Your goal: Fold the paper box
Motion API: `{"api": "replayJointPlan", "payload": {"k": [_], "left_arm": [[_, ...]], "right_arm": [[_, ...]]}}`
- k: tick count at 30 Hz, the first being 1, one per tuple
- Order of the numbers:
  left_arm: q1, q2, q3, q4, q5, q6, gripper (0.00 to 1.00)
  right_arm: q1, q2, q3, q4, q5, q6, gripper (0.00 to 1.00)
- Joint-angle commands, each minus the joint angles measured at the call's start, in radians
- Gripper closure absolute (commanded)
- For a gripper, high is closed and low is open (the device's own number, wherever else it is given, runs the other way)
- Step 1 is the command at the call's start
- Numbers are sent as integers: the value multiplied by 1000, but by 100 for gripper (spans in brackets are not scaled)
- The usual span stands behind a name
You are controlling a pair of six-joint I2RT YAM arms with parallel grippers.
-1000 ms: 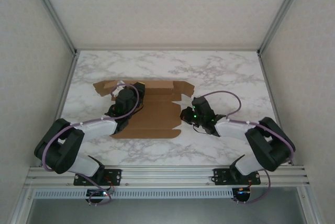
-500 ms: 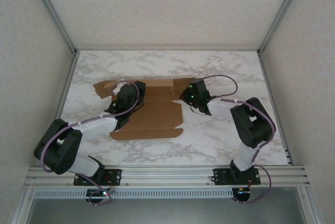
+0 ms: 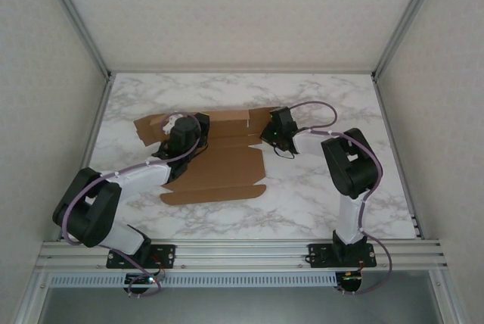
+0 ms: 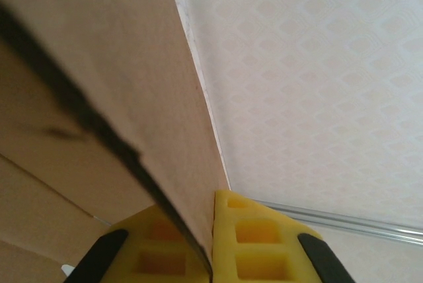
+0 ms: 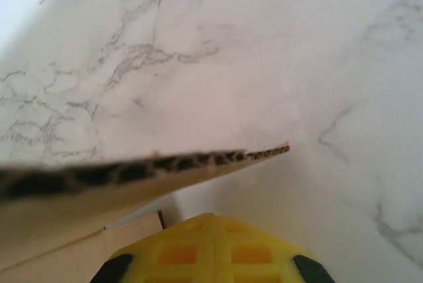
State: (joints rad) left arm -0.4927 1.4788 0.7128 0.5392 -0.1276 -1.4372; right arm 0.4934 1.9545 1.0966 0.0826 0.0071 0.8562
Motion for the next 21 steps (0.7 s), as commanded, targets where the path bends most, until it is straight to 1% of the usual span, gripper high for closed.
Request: {"api": "replayJointPlan", "payload": {"k": [1,3,8,10,15,17,21], "left_arm": [[-4,43,-7,-93,72,12,100],[-4,50,-11,-86,81,7,100],[-4,59,-18,-76,87,0,100],[-4,64,-16,-72,92,-2,100],[-4,72,-18,-63,106,-13,100],[-4,69,-22,-62,103,-15,100],[-4,53,-29,-68,90,-23,100]], "right_arm": [[17,65,32,-53,-57,-34,100],[21,71,23,-20,-90,-25,100],[22,67,-10,117,-228,18,99],[24,70,-3,134,-278,34,98],[29,70,-12,201,-355,83,97],[27,66,-22,225,-370,101,97],[10,22,-89,281,-323,136,96]]}}
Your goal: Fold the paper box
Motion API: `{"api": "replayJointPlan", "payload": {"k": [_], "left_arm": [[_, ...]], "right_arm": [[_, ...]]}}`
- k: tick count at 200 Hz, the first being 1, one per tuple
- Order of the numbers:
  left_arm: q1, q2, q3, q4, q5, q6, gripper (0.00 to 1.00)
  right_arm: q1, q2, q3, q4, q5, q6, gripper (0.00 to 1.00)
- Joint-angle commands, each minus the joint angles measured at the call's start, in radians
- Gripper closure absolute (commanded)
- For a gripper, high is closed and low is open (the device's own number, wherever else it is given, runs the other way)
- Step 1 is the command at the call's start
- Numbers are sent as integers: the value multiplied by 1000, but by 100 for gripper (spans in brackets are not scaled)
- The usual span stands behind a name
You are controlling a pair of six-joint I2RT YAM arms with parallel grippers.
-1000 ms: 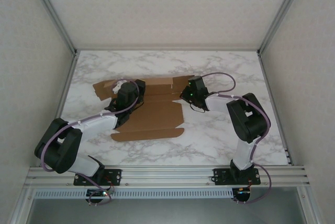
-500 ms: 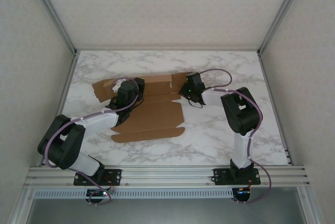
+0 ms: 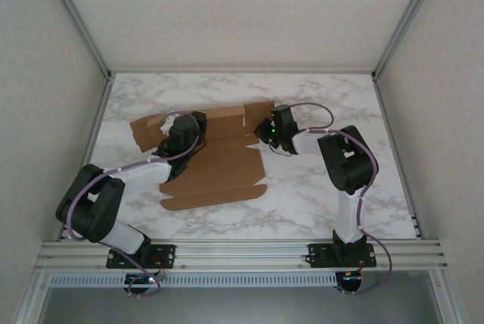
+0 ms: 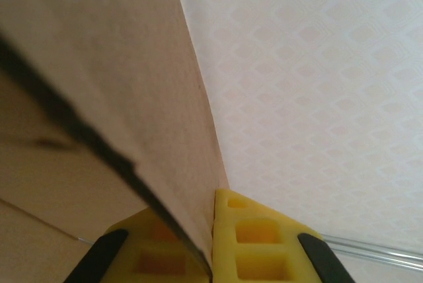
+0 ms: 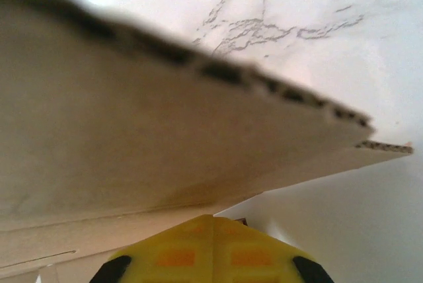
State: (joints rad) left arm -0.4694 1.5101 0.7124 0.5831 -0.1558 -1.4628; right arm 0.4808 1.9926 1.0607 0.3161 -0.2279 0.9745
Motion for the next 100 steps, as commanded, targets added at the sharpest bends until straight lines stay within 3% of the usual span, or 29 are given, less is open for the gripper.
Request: {"api": "replayJointPlan", "payload": {"k": [1,54,100], "left_arm": [[-28,16,-32,-115,113,-3,100],[-29,-69,-76,-196,-24,-99,100],[-32,-68,-76,-191,-18,-118,100]], "right_arm": [[16,-32,-73,51,-64,32,96],[4,-140,-208,89,87,132,99],[12,-98,-282,225,101,320,100]]}}
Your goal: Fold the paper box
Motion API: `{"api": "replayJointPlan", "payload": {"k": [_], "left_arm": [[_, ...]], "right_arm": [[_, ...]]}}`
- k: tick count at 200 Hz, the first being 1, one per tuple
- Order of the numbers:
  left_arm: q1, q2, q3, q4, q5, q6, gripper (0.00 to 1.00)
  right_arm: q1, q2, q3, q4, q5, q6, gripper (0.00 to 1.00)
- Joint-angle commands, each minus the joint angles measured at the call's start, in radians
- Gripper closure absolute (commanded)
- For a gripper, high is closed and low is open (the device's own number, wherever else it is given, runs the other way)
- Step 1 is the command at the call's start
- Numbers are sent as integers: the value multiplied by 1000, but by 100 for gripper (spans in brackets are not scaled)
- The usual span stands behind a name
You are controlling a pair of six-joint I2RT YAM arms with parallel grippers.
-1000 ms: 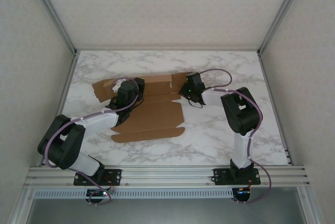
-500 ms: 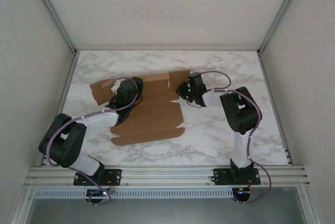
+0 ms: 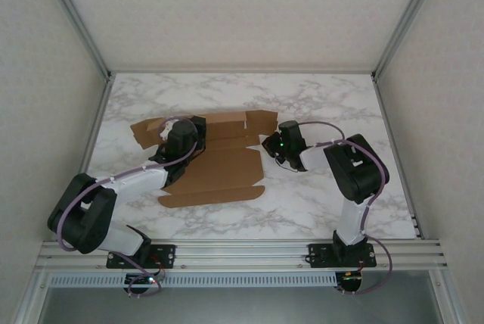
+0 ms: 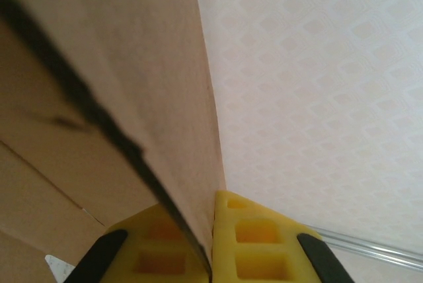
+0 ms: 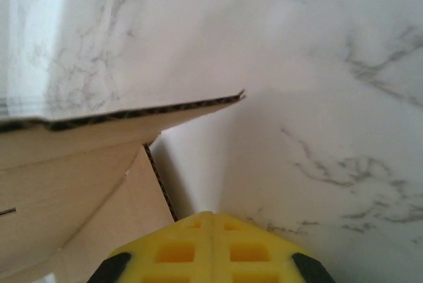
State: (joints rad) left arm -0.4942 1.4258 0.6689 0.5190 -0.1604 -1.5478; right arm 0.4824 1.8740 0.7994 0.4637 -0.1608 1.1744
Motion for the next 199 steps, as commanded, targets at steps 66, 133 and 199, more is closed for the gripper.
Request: {"api": "replayJointPlan", "payload": {"k": [66,133,199], "left_arm": [[-9,12,-38,-119,-3,-38,100],[-10,22,-41,-107,4,-40,100],[-10,26,-50,-94,1,-45,100]], "right_arm": [[13,73,104,-104,80,114,100],[36,133,115,61,-55,226,100],[58,148,86,266,-129,359,100]]}}
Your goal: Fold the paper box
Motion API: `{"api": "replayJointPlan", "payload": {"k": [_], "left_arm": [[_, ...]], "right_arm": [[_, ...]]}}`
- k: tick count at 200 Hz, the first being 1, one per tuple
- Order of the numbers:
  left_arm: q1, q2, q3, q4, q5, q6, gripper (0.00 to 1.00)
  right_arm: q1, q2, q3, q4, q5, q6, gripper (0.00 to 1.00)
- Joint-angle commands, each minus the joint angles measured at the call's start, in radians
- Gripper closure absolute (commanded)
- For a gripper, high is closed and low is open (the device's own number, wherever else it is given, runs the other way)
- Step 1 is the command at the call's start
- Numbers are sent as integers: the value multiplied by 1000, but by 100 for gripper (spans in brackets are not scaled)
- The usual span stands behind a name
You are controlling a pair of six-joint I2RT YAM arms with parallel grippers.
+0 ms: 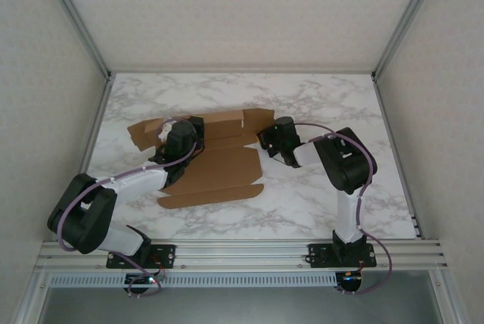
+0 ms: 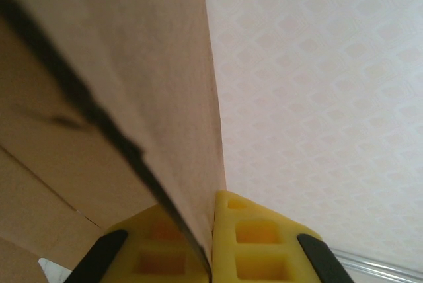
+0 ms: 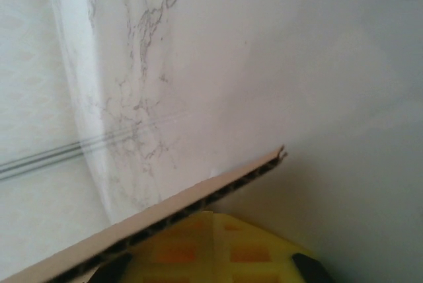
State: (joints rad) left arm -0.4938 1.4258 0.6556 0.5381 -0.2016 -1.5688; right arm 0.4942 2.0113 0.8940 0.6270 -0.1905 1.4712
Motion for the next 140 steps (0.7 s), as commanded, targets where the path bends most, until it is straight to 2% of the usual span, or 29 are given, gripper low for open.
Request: {"api": "replayJointPlan", "payload": {"k": [1,61,96,140], "left_arm": [[-10,26,-37,-113,43,-23,100],[-11,21,-32,-123,27,-17,100],[-10,32,-33,-115,34,-16,100],[-11,38,-30,-110,44,-19,100]], "right_arm": [[46,9,-9,104,-99,63,100],[68,-48,-26,105,-113,76,100],[95,0,-12,167,-131,137,100],[116,50,13,131,-125,136,100]]}}
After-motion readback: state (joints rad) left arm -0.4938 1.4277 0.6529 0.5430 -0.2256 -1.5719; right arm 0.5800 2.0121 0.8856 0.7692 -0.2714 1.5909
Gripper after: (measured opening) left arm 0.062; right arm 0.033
